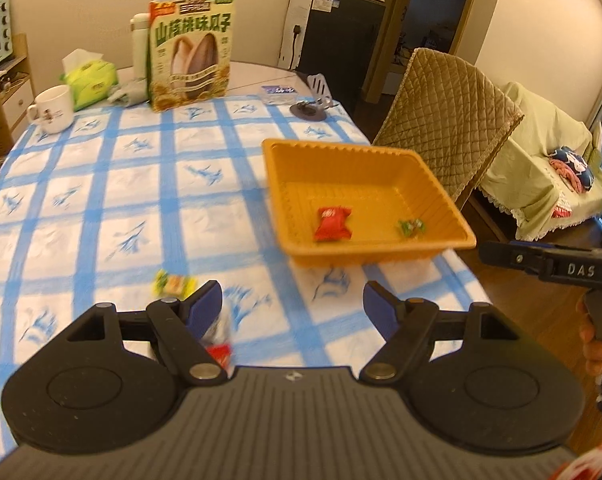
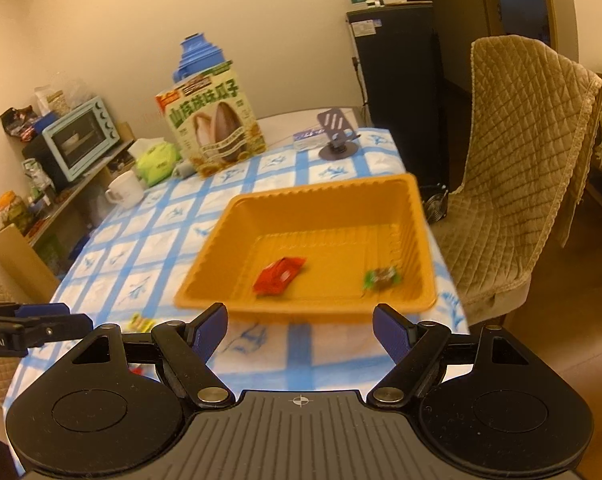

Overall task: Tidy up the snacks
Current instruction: 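Move both tools back toward the snack pile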

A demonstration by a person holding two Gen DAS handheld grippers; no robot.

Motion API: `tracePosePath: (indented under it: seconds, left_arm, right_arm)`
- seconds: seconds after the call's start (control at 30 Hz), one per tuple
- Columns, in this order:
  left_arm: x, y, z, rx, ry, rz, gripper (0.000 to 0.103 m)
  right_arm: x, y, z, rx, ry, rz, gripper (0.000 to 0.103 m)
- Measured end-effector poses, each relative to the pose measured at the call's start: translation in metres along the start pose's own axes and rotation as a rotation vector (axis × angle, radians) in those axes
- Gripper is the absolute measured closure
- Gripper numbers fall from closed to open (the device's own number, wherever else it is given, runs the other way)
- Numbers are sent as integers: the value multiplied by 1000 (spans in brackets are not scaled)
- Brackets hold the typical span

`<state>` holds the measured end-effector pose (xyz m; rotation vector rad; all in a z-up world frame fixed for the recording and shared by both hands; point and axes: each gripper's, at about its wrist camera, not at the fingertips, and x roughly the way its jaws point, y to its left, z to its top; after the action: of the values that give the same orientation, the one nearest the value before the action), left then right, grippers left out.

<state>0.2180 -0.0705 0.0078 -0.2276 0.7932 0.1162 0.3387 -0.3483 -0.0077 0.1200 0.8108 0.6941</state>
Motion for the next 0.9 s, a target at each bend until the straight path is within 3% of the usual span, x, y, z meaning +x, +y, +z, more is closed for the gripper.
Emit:
tracePosePath:
  seconds: [0.4, 0.9]
  left_arm:
    - [-53, 52, -59, -17, 34, 17, 27]
    - [-81, 109, -106, -58, 68, 51, 28]
  right_arm:
    - [-17, 70, -50, -4, 54, -9, 24]
    - [6, 140, -101, -15, 161, 34, 24]
